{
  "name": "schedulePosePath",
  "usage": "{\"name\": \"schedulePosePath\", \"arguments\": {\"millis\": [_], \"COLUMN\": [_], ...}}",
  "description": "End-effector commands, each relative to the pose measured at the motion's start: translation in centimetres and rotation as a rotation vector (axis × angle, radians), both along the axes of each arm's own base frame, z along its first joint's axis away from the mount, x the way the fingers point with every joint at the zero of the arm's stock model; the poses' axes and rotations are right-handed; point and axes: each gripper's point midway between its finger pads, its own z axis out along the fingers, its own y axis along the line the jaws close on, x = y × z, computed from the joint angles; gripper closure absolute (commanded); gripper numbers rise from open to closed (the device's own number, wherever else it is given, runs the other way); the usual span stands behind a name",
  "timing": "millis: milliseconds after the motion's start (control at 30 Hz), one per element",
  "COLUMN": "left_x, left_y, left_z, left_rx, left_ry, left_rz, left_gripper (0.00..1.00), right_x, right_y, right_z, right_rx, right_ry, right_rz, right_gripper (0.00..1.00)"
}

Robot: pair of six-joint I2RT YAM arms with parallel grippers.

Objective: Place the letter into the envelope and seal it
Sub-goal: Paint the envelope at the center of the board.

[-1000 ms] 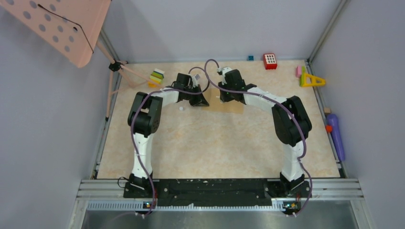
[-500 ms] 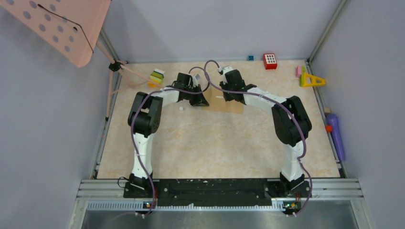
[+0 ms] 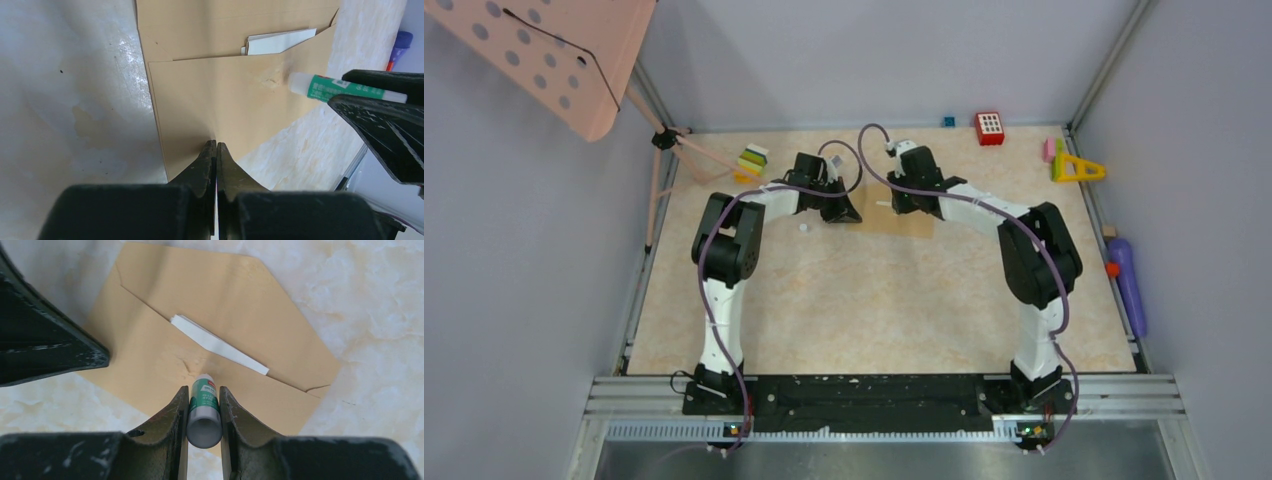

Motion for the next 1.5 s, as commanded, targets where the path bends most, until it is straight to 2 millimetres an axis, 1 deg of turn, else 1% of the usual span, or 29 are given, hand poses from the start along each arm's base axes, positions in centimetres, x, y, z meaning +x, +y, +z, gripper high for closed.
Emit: {"name": "schedulePosePath", "arguments": {"millis": [0,100,200,333,467,567,733,900,1167,1300,1400,1467], "left_x": [-0.4,-0.4,-0.5,-0.7,-0.7,-0.7,-0.6,-0.6,-0.6,-0.6,-0.6,-0.7], "left_y": [0.5,0.4,0.4,0.3,0.3,0.3,0.8,0.9,1.2,1.2,1.2,1.2], "left_z": [-1.6,-1.7,-1.6,-1.5,-1.2,-1.1,-1.1,-1.2,-1.1,-1.1,-1.1,-1.1], "left_rx": [0.036,0.027,0.022,0.017,0.009,0.008,0.025,0.033,0.045,0.043,0.044,0.042], "left_ry": [0.029,0.035,0.039,0.037,0.035,0.037,0.028,0.029,0.026,0.026,0.026,0.028], "left_rz": [0.02,0.018,0.019,0.019,0.02,0.024,0.036,0.04,0.047,0.048,0.049,0.048], "left_gripper": [1.0,1.0,1.0,1.0,1.0,1.0,1.0,1.0,1.0,1.0,1.0,1.0], "right_x": [-0.1,-0.2,0.1,0.0,0.1,0.0,0.2,0.1,0.4,0.9,1.2,1.5], "right_y": [2.7,3.3,3.4,3.2,2.4,1.7,0.0,-1.2,-3.6,-4.8,-5.2,-4.9], "right_z": [5.7,4.6,2.8,0.5,-1.1,-1.8,-1.2,-0.4,-0.7,-0.5,0.1,0.9], "right_rx": [0.182,0.157,0.137,0.116,0.069,0.033,-0.041,-0.1,-0.165,-0.192,-0.204,-0.185], "right_ry": [-0.055,-0.054,-0.047,-0.005,0.025,0.04,0.004,-0.014,-0.004,-0.012,-0.026,-0.041], "right_rz": [0.057,0.062,0.049,0.026,-0.011,-0.031,-0.07,-0.077,-0.112,-0.133,-0.144,-0.142], "right_gripper": [1.0,1.0,1.0,1.0,1.0,1.0,1.0,1.0,1.0,1.0,1.0,1.0]}}
